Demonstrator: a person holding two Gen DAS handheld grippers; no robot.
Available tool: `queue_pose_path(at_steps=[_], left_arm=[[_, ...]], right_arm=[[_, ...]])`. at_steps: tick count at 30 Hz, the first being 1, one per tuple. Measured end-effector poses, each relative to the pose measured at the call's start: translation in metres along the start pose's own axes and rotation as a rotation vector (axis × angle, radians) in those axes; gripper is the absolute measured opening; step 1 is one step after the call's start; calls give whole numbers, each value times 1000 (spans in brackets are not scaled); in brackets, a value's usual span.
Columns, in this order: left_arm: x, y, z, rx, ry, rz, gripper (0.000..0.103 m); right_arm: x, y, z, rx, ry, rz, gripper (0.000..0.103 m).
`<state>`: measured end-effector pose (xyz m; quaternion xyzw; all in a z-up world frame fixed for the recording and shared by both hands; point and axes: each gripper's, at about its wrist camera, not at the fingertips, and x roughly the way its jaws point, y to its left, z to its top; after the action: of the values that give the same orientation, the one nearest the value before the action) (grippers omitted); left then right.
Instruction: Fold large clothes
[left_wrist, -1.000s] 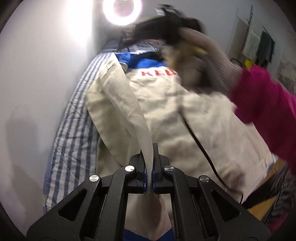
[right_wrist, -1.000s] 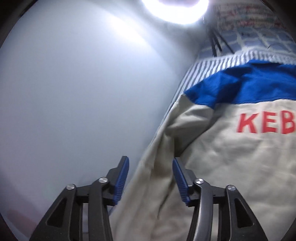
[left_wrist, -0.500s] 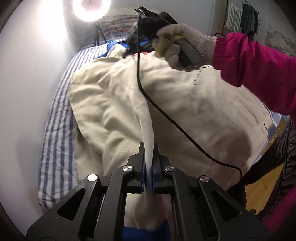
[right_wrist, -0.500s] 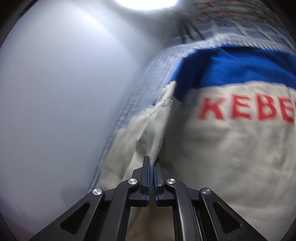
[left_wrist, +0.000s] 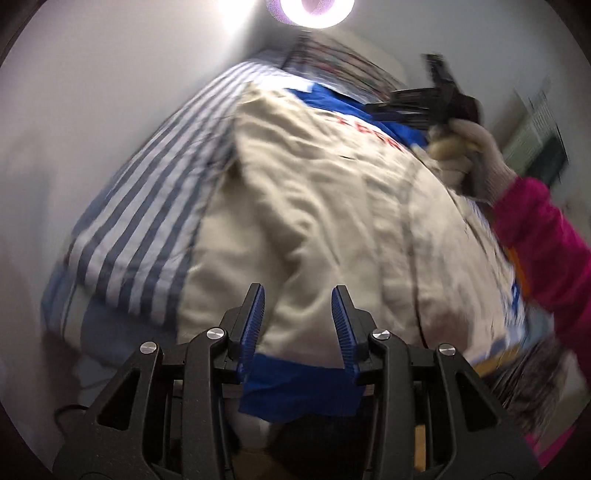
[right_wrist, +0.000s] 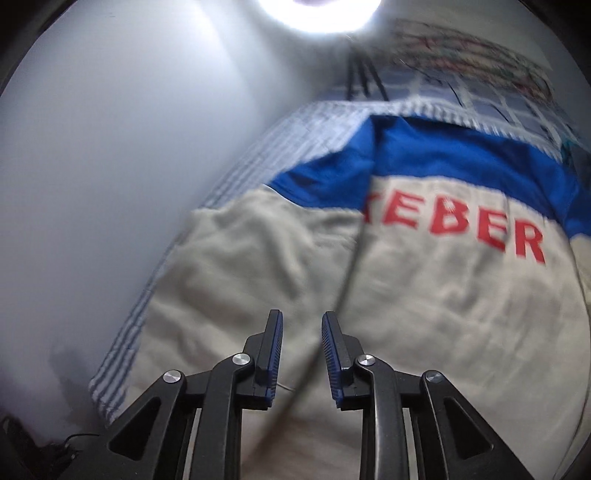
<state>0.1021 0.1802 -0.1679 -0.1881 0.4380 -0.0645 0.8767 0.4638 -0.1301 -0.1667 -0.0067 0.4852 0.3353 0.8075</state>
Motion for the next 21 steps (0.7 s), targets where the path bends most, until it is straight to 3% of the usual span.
queue_pose_path(at_steps=[5,9,14,16,21], left_arm=[[10,16,-5,-41,4,83,38],[17,17,-11,-54,21,60,38],[26,11,-20,-50,62,-20,38],[32,13,-23,-70,82,-43,38],[38,10,-29,-73,104,-78,34]], right_arm=[[16,40,25,-59,-14,57,33],[37,66,44,-67,2,83,40],[80,88,66,-82,38,98,50],[92,92,71,-98,47,98,60],[132,98,83,-119,84,62,61]])
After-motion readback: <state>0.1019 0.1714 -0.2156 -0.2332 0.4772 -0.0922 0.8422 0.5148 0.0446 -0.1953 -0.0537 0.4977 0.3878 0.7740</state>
